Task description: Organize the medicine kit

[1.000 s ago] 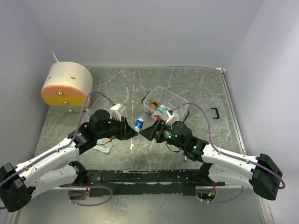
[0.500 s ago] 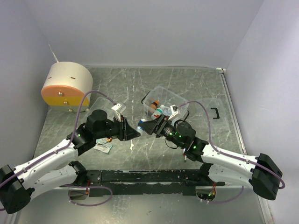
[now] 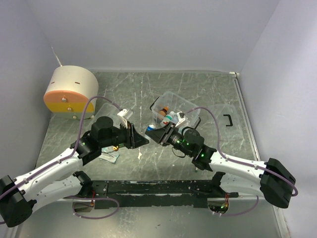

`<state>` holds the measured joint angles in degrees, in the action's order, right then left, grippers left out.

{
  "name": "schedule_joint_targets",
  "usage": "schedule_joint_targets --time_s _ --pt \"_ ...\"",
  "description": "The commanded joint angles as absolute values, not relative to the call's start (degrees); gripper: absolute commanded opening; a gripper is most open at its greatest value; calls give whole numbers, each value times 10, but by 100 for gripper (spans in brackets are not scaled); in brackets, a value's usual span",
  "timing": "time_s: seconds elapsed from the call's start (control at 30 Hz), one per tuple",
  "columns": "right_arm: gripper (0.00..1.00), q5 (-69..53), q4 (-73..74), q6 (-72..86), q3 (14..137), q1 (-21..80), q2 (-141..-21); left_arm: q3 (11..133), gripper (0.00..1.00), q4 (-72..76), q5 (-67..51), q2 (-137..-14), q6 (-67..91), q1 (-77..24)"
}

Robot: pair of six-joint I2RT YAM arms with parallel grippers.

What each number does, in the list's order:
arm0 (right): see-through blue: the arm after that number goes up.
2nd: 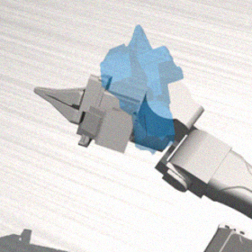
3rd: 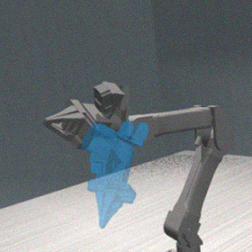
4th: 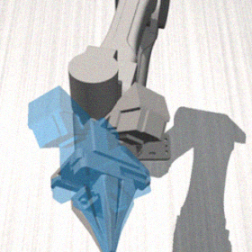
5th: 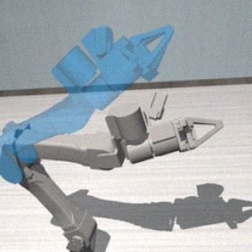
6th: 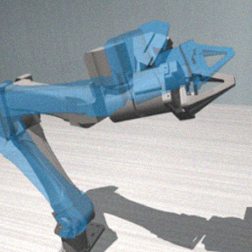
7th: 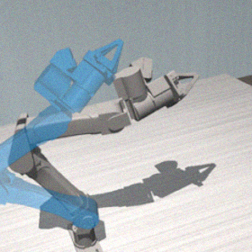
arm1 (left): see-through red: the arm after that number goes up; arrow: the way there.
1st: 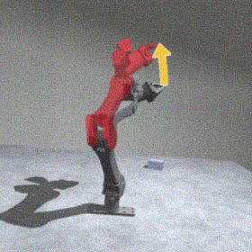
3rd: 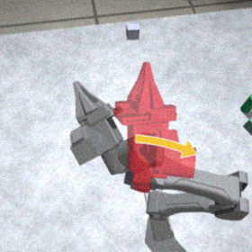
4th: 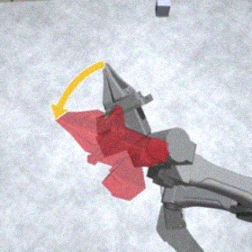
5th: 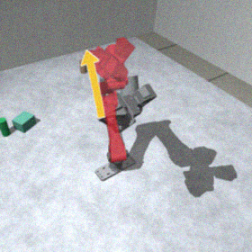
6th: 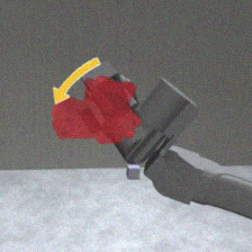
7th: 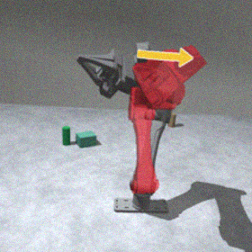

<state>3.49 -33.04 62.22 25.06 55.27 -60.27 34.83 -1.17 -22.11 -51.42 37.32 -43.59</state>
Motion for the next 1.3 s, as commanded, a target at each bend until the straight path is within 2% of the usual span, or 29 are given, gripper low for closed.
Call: schedule_joint_targets --time_s 0.0,0.1,0.27,0.43,0.57,0.8,0.83,0.9,0.97,1.27 --pt "23 52 -323 618 266 555 -597 357 41 -10 -186 -505 367 -435" --pt "20 76 -257 580 291 555 -588 391 58 -93 -135 -507 339 -436" --pt "19 143 -119 478 370 543 -570 450 80 -195 -38 -495 308 -435" --pt "18 175 -20 341 455 500 -574 511 80 -300 98 -483 285 -436" --pt "18 167 23 248 515 445 -602 537 78 -364 161 -460 276 -436" --pt "17 120 34 101 579 356 -670 523 79 -411 186 -391 283 -436" --pt "17 109 37 80 592 350 -681 519 81 -418 195 -382 287 -436" --pt "17 97 44 45 613 339 -713 507 93 -413 207 -363 287 -436" --pt "17 74 57 16 641 324 -752 503 97 -407 205 -347 283 -435" --pt "15 17 104 -102 730 303 -876 501 98 -407 201 -325 280 -436"
